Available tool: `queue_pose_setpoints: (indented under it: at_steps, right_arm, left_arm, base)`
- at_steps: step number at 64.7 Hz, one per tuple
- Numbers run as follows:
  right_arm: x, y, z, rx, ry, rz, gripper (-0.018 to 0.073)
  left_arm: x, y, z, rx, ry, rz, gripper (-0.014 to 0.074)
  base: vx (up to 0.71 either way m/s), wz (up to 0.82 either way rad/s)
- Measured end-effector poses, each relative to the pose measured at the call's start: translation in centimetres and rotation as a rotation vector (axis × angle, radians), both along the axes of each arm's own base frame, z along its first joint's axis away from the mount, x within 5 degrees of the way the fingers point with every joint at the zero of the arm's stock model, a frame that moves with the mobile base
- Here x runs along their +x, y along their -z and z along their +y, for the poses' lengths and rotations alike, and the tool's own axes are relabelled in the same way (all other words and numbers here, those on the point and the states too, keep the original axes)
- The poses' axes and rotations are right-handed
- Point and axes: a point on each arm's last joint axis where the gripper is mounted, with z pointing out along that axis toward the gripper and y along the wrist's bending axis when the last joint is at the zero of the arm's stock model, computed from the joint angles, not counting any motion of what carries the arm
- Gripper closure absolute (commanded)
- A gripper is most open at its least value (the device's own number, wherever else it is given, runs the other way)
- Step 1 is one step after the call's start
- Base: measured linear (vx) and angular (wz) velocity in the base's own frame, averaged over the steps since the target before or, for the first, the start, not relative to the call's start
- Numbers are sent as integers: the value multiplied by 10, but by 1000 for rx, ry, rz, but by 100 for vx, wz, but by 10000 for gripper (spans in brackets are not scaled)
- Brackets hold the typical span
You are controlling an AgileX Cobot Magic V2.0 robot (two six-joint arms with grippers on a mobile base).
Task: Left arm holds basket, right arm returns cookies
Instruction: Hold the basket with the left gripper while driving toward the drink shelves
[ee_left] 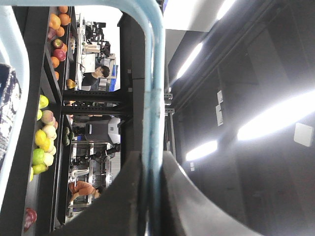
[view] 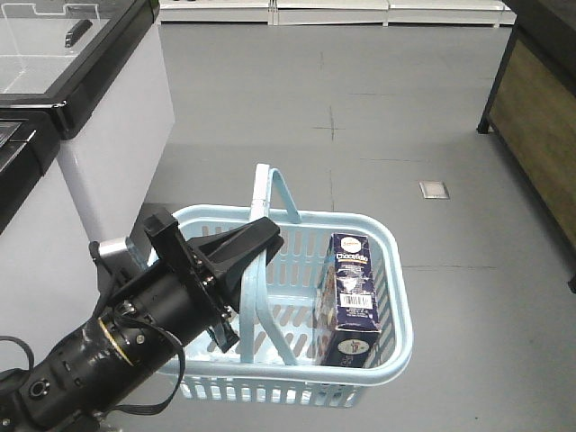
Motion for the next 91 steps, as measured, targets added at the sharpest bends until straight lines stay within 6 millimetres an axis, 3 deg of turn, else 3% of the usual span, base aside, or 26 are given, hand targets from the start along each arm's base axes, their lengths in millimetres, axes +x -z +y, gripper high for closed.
queue_pose_setpoints:
  at_steps: [91]
  right_arm:
    - [0,0,0,0,0,0,565]
  left_arm:
    - [0,0,0,3,5,-3,599]
  base:
    - [42,-1]
